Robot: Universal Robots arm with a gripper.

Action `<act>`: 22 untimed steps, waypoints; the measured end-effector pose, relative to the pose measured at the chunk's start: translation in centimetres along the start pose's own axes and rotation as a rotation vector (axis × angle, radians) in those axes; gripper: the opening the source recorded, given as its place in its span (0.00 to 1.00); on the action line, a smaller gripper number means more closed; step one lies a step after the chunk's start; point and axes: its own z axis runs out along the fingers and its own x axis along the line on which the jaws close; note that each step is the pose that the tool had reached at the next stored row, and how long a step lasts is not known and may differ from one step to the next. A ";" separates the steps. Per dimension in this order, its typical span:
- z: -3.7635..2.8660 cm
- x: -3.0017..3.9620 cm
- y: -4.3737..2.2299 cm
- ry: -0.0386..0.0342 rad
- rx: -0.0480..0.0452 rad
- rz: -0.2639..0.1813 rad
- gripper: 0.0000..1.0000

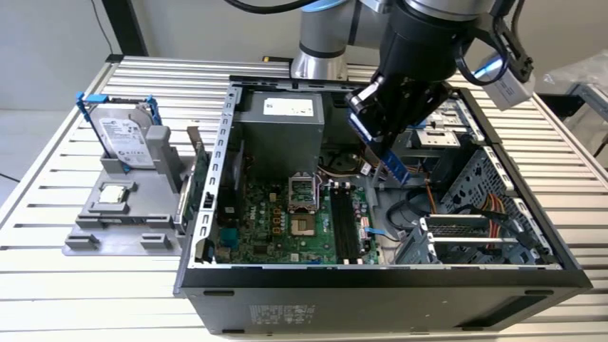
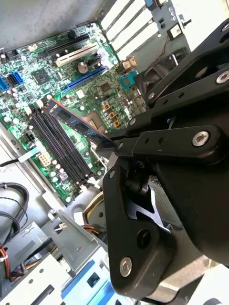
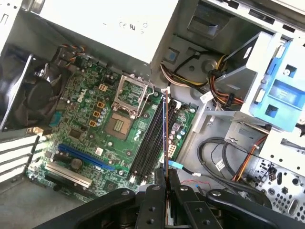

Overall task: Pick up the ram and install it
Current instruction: 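Insert the ram into the slot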

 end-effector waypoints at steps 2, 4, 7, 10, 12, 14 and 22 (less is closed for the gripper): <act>0.01 0.00 0.00 -0.0005 -0.0002 0.016 0.00; 0.01 -0.01 0.00 -0.0010 -0.0005 0.032 0.00; 0.02 -0.02 -0.01 -0.0016 -0.0009 0.055 0.00; 0.04 -0.02 -0.01 -0.0024 -0.0013 0.080 0.00; 0.04 -0.02 -0.01 -0.0029 -0.0016 0.096 0.00; 0.05 -0.01 -0.01 -0.0033 -0.0018 0.113 0.00; 0.08 -0.02 -0.01 -0.0052 -0.0028 0.175 0.00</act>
